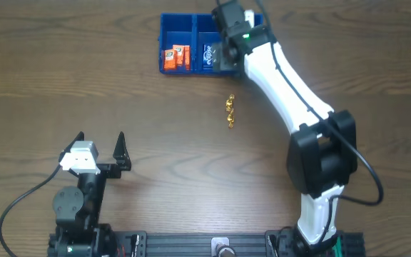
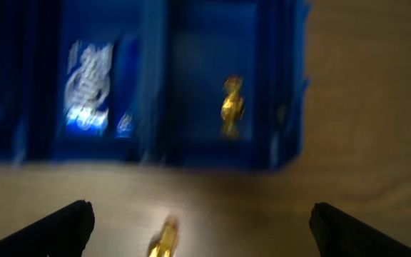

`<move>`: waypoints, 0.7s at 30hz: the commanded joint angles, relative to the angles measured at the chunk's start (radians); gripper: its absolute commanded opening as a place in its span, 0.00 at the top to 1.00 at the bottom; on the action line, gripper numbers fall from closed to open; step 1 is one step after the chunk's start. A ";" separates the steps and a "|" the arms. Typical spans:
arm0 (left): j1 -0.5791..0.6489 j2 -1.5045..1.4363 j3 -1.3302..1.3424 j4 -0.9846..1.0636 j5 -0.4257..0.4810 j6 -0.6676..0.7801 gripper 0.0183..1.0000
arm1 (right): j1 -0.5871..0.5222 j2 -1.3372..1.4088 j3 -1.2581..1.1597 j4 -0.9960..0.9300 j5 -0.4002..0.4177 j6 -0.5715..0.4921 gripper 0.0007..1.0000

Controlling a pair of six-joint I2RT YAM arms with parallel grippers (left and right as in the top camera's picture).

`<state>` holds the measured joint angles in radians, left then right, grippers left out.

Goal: Sort Candies Into Trays

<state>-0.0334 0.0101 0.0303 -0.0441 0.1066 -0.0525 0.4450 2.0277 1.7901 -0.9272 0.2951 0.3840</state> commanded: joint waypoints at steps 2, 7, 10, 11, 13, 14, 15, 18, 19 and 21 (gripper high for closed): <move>0.004 -0.006 -0.026 -0.023 0.020 -0.007 0.00 | 0.068 -0.083 -0.032 -0.161 -0.085 0.134 0.00; 0.004 -0.006 -0.026 -0.023 0.020 -0.007 0.00 | 0.081 -0.083 -0.223 -0.099 -0.140 0.174 0.00; 0.004 -0.006 -0.026 -0.023 0.020 -0.007 0.00 | 0.083 -0.083 -0.341 -0.014 -0.190 0.173 0.00; 0.004 -0.006 -0.026 -0.023 0.020 -0.007 0.00 | 0.084 -0.083 -0.375 0.014 -0.196 0.174 0.00; 0.004 -0.006 -0.026 -0.023 0.020 -0.007 0.00 | 0.089 -0.083 -0.432 0.063 -0.212 0.174 0.00; 0.004 -0.006 -0.026 -0.023 0.020 -0.007 0.00 | 0.091 -0.083 -0.449 0.080 -0.217 0.174 0.00; 0.004 -0.006 -0.026 -0.023 0.020 -0.007 0.00 | 0.092 -0.083 -0.465 0.097 -0.223 0.174 0.00; 0.004 -0.006 -0.026 -0.023 0.020 -0.007 0.00 | 0.092 -0.083 -0.496 0.128 -0.224 0.175 0.00; 0.004 -0.006 -0.026 -0.023 0.020 -0.007 0.00 | 0.092 -0.083 -0.503 0.135 -0.224 0.182 0.00; 0.004 -0.006 -0.026 -0.023 0.020 -0.007 0.00 | 0.092 -0.083 -0.518 0.153 -0.227 0.192 0.00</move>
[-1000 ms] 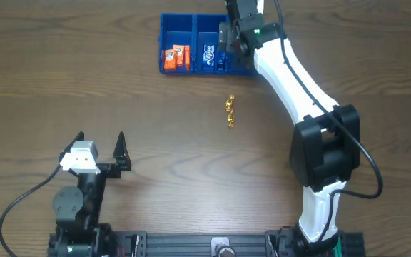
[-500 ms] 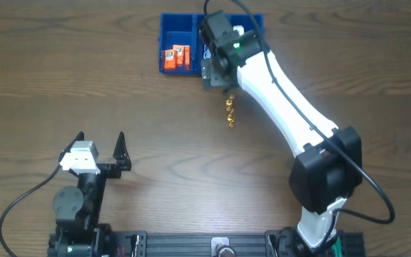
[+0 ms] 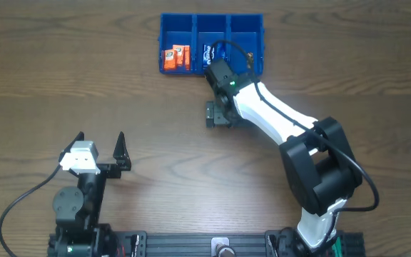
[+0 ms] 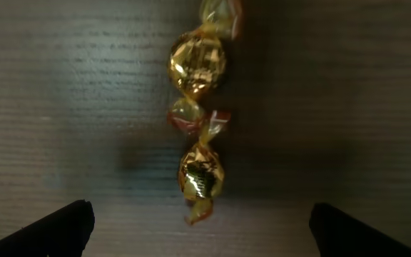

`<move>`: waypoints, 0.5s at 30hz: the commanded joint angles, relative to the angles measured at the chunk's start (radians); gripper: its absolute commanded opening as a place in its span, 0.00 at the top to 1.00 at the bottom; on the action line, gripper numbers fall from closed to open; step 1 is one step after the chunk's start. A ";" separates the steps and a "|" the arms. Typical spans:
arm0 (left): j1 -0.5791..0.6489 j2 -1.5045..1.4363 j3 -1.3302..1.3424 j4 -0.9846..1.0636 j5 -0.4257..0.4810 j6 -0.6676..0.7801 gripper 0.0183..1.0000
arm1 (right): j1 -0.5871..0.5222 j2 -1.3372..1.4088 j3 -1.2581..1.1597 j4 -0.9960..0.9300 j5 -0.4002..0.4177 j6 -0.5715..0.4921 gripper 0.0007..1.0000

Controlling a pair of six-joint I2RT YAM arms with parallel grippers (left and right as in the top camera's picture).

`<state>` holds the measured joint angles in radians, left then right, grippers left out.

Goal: Sort Candies Into Trays

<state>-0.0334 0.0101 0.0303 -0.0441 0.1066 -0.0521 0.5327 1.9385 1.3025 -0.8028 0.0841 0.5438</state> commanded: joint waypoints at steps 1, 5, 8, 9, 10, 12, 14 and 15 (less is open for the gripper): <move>0.004 -0.006 -0.026 -0.023 0.020 -0.008 0.00 | 0.005 0.008 -0.038 0.037 -0.020 0.033 0.00; 0.004 -0.006 -0.026 -0.023 0.020 -0.008 0.00 | 0.005 0.024 -0.040 0.047 -0.018 0.048 0.00; 0.004 -0.006 -0.026 -0.023 0.020 -0.008 0.00 | 0.005 0.041 -0.040 0.072 -0.018 0.078 0.00; 0.004 -0.006 -0.026 -0.023 0.020 -0.008 0.00 | 0.005 0.050 -0.040 0.085 -0.016 0.082 0.00; 0.004 -0.006 -0.026 -0.023 0.020 -0.007 0.00 | 0.005 0.053 -0.040 0.093 -0.016 0.082 0.00; 0.004 -0.006 -0.026 -0.023 0.020 -0.008 0.00 | 0.005 0.060 -0.040 0.104 -0.007 0.082 0.00; 0.004 -0.006 -0.026 -0.023 0.020 -0.008 0.00 | 0.005 0.060 -0.040 0.109 0.006 0.081 0.01; 0.004 -0.006 -0.026 -0.023 0.020 -0.008 0.00 | 0.005 0.060 -0.040 0.111 0.012 0.081 0.02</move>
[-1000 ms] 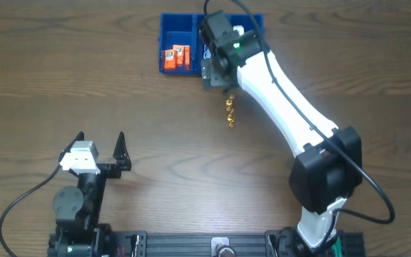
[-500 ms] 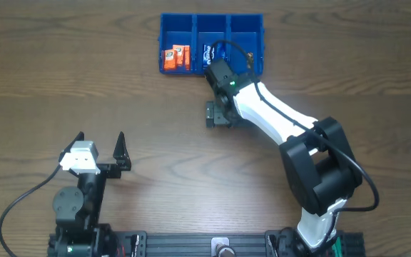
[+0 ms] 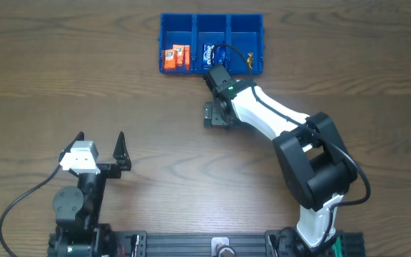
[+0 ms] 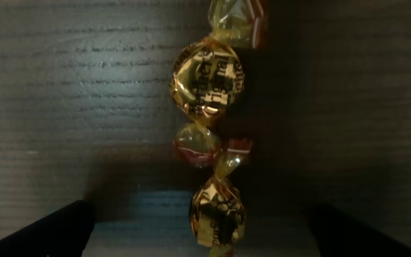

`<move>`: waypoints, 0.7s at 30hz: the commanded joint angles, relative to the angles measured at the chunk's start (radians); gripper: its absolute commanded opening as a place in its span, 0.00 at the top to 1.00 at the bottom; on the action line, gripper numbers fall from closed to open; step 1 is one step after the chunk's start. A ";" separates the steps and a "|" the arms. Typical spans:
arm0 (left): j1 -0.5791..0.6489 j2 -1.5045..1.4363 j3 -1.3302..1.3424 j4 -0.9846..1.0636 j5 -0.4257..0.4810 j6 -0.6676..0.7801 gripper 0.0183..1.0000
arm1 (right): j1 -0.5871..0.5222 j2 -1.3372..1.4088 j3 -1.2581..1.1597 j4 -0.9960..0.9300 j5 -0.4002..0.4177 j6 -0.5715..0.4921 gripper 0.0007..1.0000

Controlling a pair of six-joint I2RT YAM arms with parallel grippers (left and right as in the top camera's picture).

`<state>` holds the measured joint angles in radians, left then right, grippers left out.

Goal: Sort Candies Into Trays

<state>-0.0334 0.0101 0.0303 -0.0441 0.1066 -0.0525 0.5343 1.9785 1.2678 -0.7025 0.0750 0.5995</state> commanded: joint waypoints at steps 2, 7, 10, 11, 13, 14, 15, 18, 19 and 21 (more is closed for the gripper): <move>0.004 -0.006 -0.026 -0.023 0.020 -0.007 0.00 | 0.003 0.020 -0.006 0.014 0.029 0.026 0.09; 0.004 -0.006 -0.026 -0.023 0.020 -0.007 0.00 | 0.002 0.020 -0.006 0.020 0.036 0.026 0.41; 0.004 -0.006 -0.026 -0.023 0.020 -0.007 0.00 | 0.002 0.020 -0.006 0.020 0.037 0.026 0.56; 0.004 -0.006 -0.026 -0.023 0.020 -0.007 0.00 | 0.002 0.020 -0.006 0.020 0.040 0.026 0.58; 0.004 -0.006 -0.026 -0.023 0.020 -0.007 0.00 | 0.002 0.020 -0.006 0.018 0.045 0.026 0.67; 0.004 -0.006 -0.026 -0.023 0.020 -0.007 0.00 | 0.002 0.020 -0.006 0.017 0.048 0.026 0.69; 0.004 -0.006 -0.026 -0.023 0.020 -0.007 0.00 | 0.002 0.020 -0.006 0.016 0.056 0.026 0.70; 0.004 -0.006 -0.026 -0.023 0.020 -0.007 0.00 | 0.002 0.020 -0.006 0.010 0.063 0.026 0.73; 0.004 -0.006 -0.026 -0.023 0.020 -0.007 0.00 | 0.002 0.020 -0.006 0.009 0.063 0.026 0.74; 0.004 -0.006 -0.026 -0.023 0.020 -0.007 0.00 | 0.002 0.020 -0.006 0.002 0.063 0.026 0.79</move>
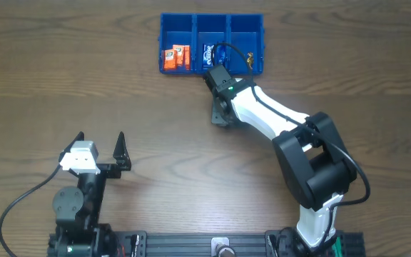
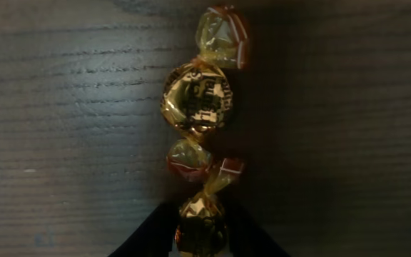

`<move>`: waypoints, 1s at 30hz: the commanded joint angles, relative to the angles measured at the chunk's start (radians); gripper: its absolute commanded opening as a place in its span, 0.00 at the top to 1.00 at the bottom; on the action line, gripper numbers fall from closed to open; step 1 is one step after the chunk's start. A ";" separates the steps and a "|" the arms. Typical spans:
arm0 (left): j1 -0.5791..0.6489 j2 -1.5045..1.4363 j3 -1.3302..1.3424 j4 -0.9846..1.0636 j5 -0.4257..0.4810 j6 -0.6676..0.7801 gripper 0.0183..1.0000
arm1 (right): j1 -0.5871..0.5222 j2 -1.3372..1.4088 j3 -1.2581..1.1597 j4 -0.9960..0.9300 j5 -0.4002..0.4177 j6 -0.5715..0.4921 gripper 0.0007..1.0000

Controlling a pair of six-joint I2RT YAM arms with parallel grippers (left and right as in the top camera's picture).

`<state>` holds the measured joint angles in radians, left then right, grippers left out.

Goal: Sort Candies Into Trays

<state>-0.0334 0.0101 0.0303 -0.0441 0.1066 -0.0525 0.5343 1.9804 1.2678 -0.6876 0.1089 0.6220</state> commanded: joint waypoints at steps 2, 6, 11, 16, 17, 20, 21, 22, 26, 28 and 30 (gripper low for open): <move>0.004 -0.006 -0.026 -0.023 0.020 -0.007 0.00 | 0.002 0.017 -0.006 -0.016 0.031 0.003 0.83; 0.004 -0.006 -0.026 -0.023 0.020 -0.007 0.00 | 0.002 0.003 -0.005 -0.033 0.049 0.003 0.85; 0.004 -0.006 -0.026 -0.023 0.020 -0.007 0.00 | 0.014 -0.119 0.005 -0.115 0.146 0.004 0.86; 0.004 -0.006 -0.026 -0.023 0.020 -0.007 0.00 | 0.008 -0.249 0.119 -0.139 0.319 -0.043 0.88; 0.004 -0.006 -0.026 -0.023 0.020 -0.007 0.00 | -0.003 -0.248 0.162 -0.139 0.336 -0.066 0.88; 0.004 -0.006 -0.026 -0.023 0.020 -0.007 0.00 | -0.046 -0.212 0.287 -0.118 0.340 -0.150 0.89; 0.004 -0.006 -0.026 -0.023 0.020 -0.007 0.00 | -0.063 -0.190 0.338 -0.100 0.339 -0.190 0.89; 0.004 -0.006 -0.026 -0.023 0.020 -0.007 0.00 | -0.074 -0.167 0.374 -0.083 0.339 -0.217 0.89; 0.004 -0.006 -0.026 -0.023 0.020 -0.007 0.00 | -0.111 -0.067 0.500 -0.042 0.328 -0.297 0.90; 0.004 -0.006 -0.026 -0.023 0.020 -0.007 0.00 | -0.126 -0.011 0.551 -0.043 0.298 -0.317 0.91; 0.004 -0.006 -0.026 -0.023 0.020 -0.007 0.00 | -0.145 0.037 0.591 -0.047 0.273 -0.315 0.93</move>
<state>-0.0334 0.0101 0.0303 -0.0441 0.1062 -0.0525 0.4137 1.9213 1.7985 -0.7265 0.4110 0.3706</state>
